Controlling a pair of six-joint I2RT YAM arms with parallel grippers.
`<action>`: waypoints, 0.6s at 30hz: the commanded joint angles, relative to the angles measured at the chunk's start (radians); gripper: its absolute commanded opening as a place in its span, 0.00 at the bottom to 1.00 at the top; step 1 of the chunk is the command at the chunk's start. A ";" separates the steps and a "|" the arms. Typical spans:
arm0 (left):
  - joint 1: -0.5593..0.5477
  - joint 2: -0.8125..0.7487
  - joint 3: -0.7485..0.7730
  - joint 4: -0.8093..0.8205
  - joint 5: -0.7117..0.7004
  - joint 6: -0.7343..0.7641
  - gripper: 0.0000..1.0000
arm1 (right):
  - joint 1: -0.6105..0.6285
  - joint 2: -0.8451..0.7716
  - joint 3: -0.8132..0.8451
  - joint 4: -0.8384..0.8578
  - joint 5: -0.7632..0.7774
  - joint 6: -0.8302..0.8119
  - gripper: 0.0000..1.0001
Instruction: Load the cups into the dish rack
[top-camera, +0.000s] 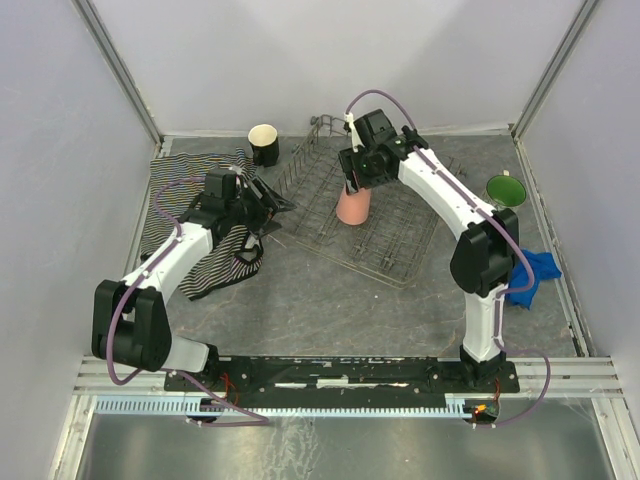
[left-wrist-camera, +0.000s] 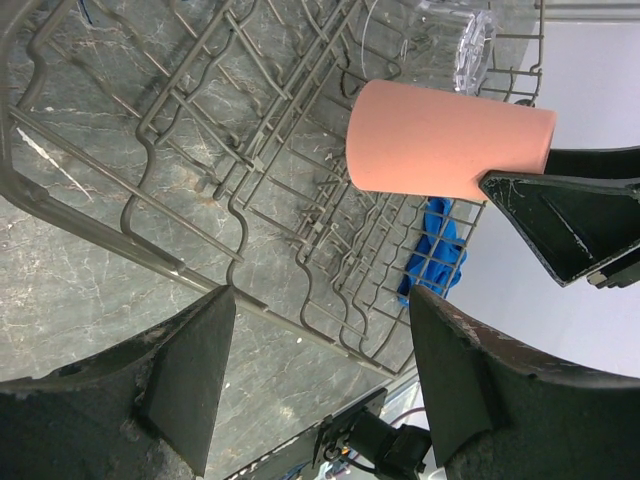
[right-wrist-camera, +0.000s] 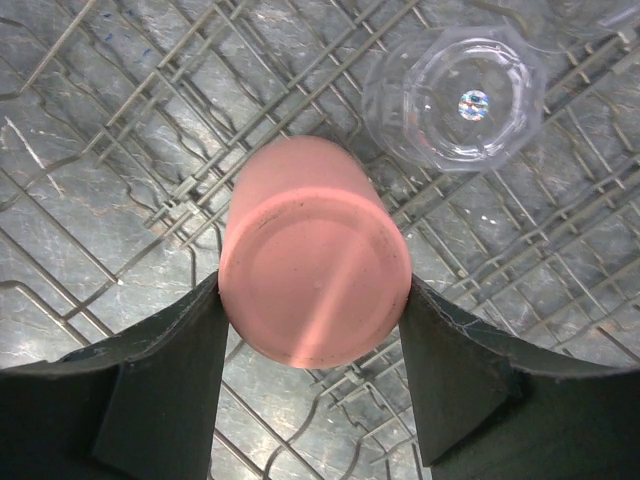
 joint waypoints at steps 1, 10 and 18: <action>0.009 -0.030 -0.006 0.011 0.014 0.056 0.77 | 0.013 0.028 0.018 0.038 0.029 -0.016 0.15; 0.021 -0.038 -0.018 0.010 0.016 0.059 0.77 | 0.021 0.052 0.009 0.060 0.059 -0.026 0.15; 0.026 -0.037 -0.018 0.010 0.019 0.060 0.77 | 0.046 0.049 -0.034 0.090 0.120 -0.051 0.15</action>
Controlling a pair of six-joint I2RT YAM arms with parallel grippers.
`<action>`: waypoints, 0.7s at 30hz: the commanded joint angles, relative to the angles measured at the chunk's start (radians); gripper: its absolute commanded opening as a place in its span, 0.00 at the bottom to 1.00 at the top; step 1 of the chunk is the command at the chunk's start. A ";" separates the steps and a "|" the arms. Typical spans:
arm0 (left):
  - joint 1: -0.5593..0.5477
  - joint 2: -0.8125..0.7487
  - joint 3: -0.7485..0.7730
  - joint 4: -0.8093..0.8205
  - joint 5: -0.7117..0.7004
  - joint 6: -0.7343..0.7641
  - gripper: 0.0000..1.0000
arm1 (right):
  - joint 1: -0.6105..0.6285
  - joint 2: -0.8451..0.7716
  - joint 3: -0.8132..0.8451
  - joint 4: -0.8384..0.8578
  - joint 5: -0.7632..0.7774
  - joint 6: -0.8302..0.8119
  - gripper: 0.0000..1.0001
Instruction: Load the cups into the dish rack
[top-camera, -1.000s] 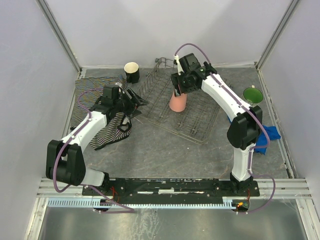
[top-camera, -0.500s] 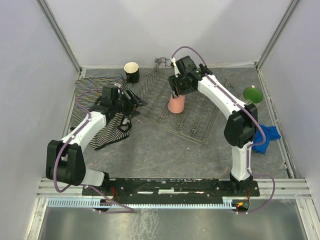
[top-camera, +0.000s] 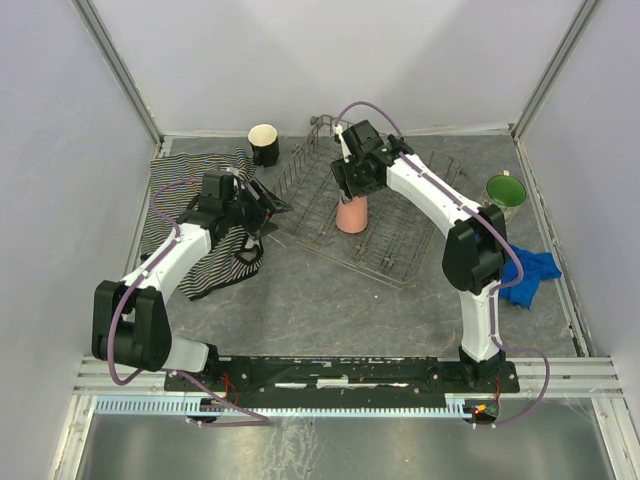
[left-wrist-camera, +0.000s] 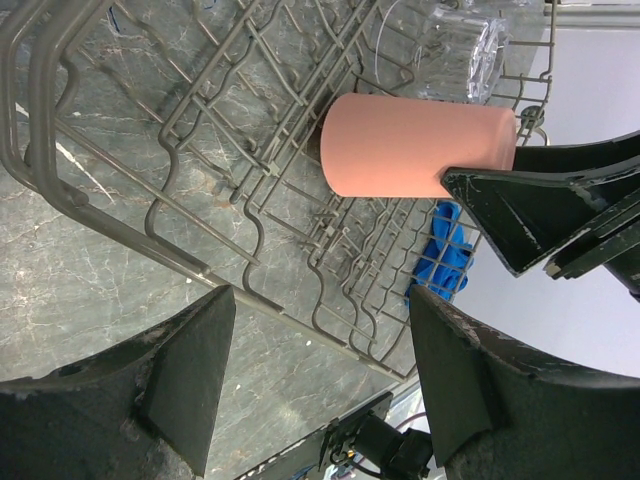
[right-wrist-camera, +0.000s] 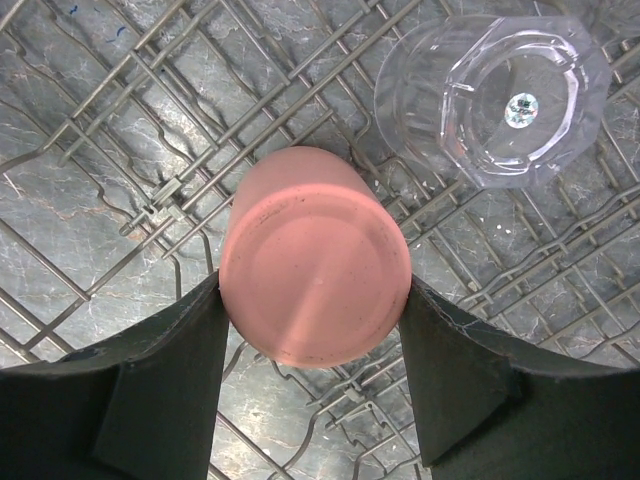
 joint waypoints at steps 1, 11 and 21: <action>0.006 -0.034 -0.005 0.014 0.020 0.043 0.77 | 0.018 -0.012 -0.023 0.063 0.079 -0.037 0.15; 0.007 -0.041 -0.013 0.017 0.019 0.042 0.77 | 0.065 -0.039 -0.128 0.121 0.148 -0.040 0.15; 0.011 -0.060 -0.028 0.014 0.015 0.040 0.77 | 0.091 -0.082 -0.243 0.177 0.213 -0.029 0.28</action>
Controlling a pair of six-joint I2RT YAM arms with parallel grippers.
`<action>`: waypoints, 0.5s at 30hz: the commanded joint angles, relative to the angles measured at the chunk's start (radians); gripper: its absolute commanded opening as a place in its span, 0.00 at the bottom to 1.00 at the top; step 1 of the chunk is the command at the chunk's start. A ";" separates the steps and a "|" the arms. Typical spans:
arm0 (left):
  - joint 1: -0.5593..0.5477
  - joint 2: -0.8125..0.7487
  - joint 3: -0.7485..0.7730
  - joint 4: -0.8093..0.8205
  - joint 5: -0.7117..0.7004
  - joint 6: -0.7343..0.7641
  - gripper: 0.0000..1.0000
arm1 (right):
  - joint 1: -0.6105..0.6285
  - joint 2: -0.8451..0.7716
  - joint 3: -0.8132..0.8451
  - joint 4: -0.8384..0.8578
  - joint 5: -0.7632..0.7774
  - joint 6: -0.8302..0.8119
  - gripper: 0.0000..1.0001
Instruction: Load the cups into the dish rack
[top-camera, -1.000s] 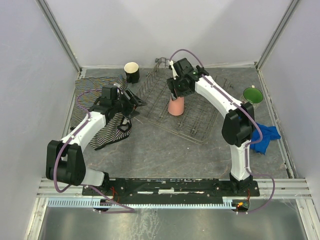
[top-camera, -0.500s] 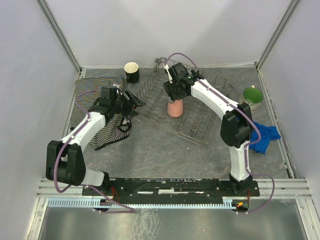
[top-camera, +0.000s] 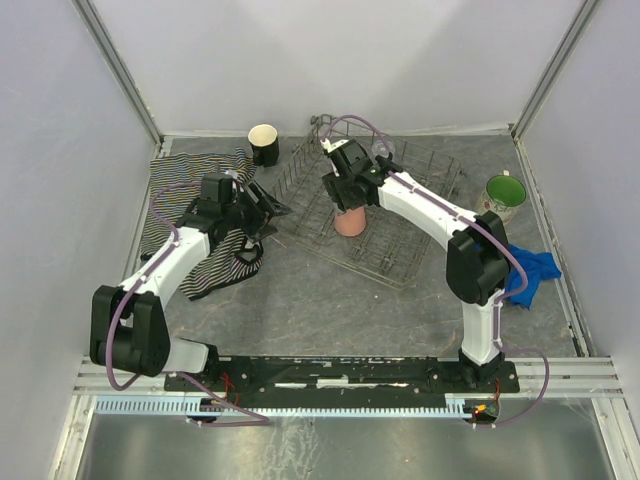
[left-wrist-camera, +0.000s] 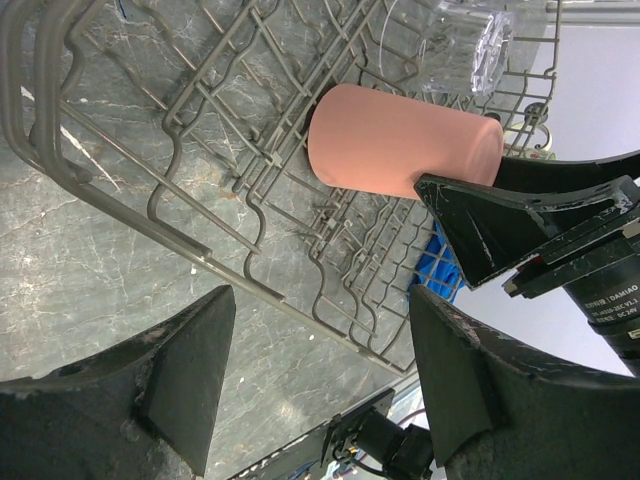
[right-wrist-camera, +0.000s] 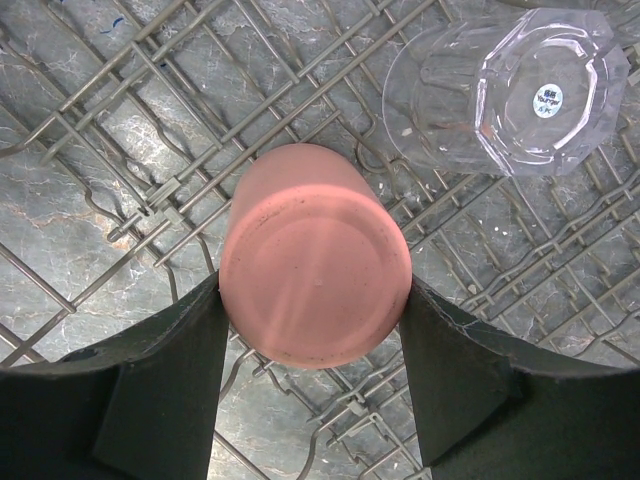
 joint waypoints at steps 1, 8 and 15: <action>0.008 -0.036 -0.001 0.015 0.015 0.040 0.77 | -0.002 -0.008 -0.054 0.013 0.059 -0.010 0.34; 0.007 -0.043 0.003 0.004 0.014 0.045 0.77 | -0.002 -0.016 -0.051 0.013 0.061 -0.012 0.66; 0.012 -0.048 0.011 0.000 0.010 0.045 0.77 | -0.002 -0.036 -0.054 -0.006 0.065 -0.004 0.83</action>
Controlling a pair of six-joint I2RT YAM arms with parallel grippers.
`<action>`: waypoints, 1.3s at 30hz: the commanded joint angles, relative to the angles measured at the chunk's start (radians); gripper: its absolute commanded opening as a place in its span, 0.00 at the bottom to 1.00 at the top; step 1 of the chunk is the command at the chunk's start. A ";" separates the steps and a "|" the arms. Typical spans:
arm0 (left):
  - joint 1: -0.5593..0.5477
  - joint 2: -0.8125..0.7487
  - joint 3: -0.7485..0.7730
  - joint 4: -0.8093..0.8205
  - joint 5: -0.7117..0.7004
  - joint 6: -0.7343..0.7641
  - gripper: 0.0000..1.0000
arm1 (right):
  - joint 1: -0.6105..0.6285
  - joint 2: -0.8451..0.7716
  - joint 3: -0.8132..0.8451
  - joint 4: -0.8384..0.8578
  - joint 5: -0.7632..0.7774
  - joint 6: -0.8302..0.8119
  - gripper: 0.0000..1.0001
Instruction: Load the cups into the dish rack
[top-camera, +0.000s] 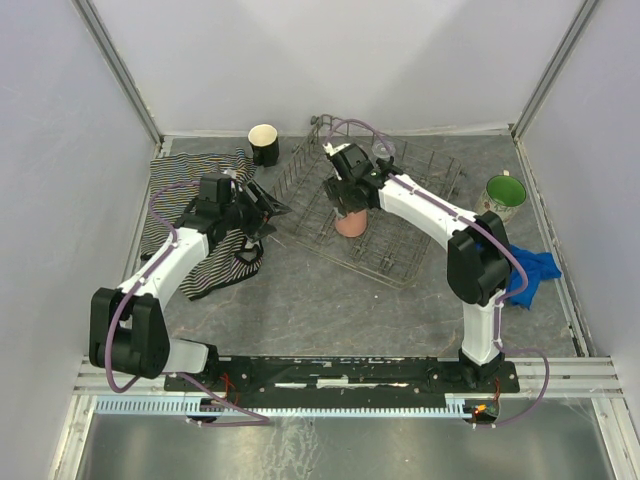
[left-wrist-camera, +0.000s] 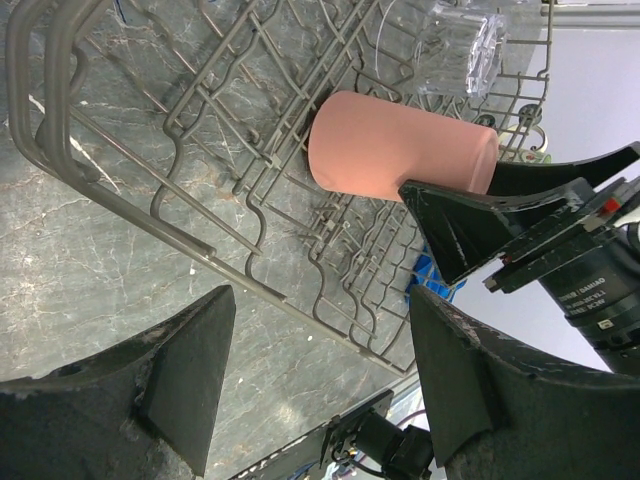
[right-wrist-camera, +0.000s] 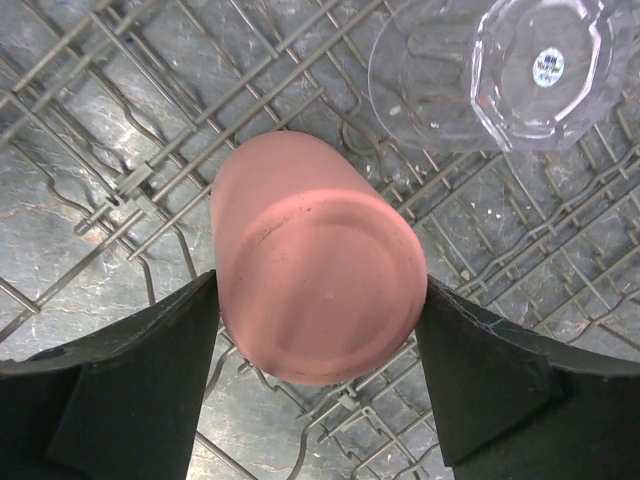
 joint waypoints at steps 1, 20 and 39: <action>0.007 -0.034 0.013 0.006 0.011 0.044 0.77 | -0.003 -0.024 -0.015 -0.032 0.041 -0.007 0.85; 0.023 0.056 0.220 -0.043 -0.149 0.019 0.78 | -0.004 -0.197 -0.042 -0.063 -0.011 0.065 0.95; 0.070 0.811 1.336 -0.592 -0.658 0.435 0.64 | -0.066 -0.409 -0.007 -0.179 -0.006 0.028 0.94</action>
